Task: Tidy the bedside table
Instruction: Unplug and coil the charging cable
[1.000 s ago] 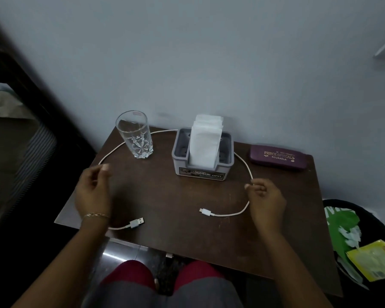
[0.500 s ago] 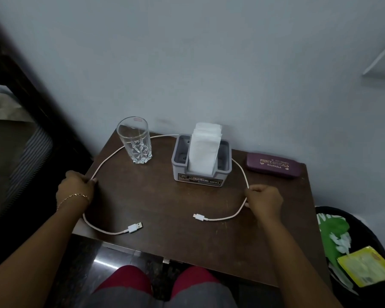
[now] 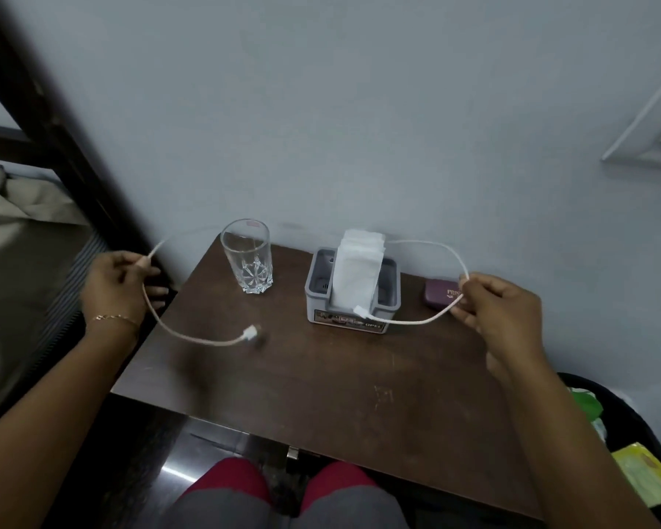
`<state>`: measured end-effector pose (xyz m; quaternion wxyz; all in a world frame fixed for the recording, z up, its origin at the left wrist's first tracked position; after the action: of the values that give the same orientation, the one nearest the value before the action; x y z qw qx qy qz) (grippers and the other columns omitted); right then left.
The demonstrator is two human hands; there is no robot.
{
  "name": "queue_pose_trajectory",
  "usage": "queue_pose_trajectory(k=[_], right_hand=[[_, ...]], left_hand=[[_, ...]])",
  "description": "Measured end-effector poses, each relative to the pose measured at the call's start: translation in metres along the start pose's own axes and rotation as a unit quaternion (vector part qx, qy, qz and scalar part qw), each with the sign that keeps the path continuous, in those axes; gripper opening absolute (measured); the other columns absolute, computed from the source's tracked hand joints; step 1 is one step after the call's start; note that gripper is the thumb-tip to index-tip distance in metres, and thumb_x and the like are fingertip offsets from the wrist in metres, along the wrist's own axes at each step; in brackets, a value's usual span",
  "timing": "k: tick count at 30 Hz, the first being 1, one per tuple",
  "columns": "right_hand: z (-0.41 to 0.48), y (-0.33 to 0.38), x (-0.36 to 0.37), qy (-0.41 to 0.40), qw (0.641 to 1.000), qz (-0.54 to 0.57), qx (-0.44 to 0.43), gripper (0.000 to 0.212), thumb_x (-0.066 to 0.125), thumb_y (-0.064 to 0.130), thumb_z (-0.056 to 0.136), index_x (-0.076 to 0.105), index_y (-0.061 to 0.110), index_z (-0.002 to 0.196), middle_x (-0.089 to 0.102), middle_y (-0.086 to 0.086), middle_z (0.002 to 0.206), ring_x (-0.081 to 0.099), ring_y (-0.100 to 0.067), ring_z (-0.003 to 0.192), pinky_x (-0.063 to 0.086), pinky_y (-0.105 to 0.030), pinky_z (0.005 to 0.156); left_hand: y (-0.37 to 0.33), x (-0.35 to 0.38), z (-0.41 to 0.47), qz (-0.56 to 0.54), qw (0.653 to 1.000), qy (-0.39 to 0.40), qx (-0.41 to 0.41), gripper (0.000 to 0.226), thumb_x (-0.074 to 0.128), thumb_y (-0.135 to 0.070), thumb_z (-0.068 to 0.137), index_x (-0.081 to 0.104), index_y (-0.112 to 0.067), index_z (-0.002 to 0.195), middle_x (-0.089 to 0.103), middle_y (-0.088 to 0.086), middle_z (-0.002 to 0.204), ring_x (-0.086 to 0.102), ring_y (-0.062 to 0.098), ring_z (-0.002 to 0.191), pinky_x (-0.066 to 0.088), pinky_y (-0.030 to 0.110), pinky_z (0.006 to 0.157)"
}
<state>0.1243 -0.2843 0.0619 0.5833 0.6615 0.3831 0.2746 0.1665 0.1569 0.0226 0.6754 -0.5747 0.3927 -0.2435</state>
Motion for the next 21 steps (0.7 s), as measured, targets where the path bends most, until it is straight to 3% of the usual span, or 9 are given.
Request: queue_pose_trajectory(k=[4,10,15,18,21], right_hand=[[-0.014,0.030,0.004,0.012,0.997,0.067,-0.031,0.016,0.064,0.005,0.085,0.068,0.001,0.100,0.060,-0.007,0.073,0.062,-0.005,0.052,0.053,-0.016,0.052],[-0.057,0.049,-0.007,0.013,0.987,0.154,-0.045,0.014,0.061,0.007,0.087,0.067,0.008,0.100,0.059,-0.005,0.071,0.061,0.000,0.050,0.055,-0.016,0.055],[-0.090,-0.007,-0.032,0.019,0.978,0.209,0.021,0.017,0.060,0.009,0.084,0.065,0.011,0.101,0.063,-0.001,0.075,0.061,-0.002,0.062,0.056,-0.019,0.060],[-0.104,-0.048,-0.053,-0.024,0.973,0.220,0.068,0.016,0.055,0.002,0.088,0.064,0.010,0.099,0.070,0.005,0.066,0.064,0.000,0.058,0.056,-0.018,0.055],[-0.114,-0.089,-0.063,-0.050,0.968,0.209,0.126,0.016,0.053,-0.004,0.088,0.062,0.008,0.093,0.070,0.008,0.058,0.064,0.000,0.051,0.053,-0.017,0.047]], left_hand=[[-0.058,-0.009,-0.002,-0.121,0.992,-0.031,0.035,0.019,0.044,-0.016,0.095,0.045,-0.028,0.080,0.057,-0.001,0.077,0.058,0.001,0.038,0.046,0.014,0.036],[-0.100,-0.025,-0.036,-0.212,0.977,-0.016,0.034,0.012,0.045,-0.022,0.095,0.046,-0.031,0.087,0.059,-0.006,0.084,0.062,0.000,0.047,0.049,0.013,0.043],[-0.082,-0.016,-0.110,-0.288,0.958,-0.009,-0.016,0.010,0.046,-0.024,0.095,0.050,-0.033,0.092,0.062,-0.009,0.083,0.062,-0.002,0.051,0.049,0.011,0.045],[-0.058,-0.003,-0.158,-0.324,0.943,-0.001,-0.072,0.013,0.046,-0.024,0.095,0.052,-0.034,0.090,0.066,-0.014,0.078,0.063,-0.003,0.052,0.049,0.010,0.046],[-0.044,0.006,-0.192,-0.339,0.933,-0.003,-0.116,0.011,0.047,-0.027,0.094,0.053,-0.035,0.090,0.060,-0.012,0.089,0.064,-0.004,0.055,0.049,0.009,0.047]])
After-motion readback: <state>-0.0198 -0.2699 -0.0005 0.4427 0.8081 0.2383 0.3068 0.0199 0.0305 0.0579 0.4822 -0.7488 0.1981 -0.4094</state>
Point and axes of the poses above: each hand's wrist, its own z-axis towards the middle knuckle, its own x-axis out of the palm, y = z × x, the point moved 3 cm from there along z, towards the middle knuckle
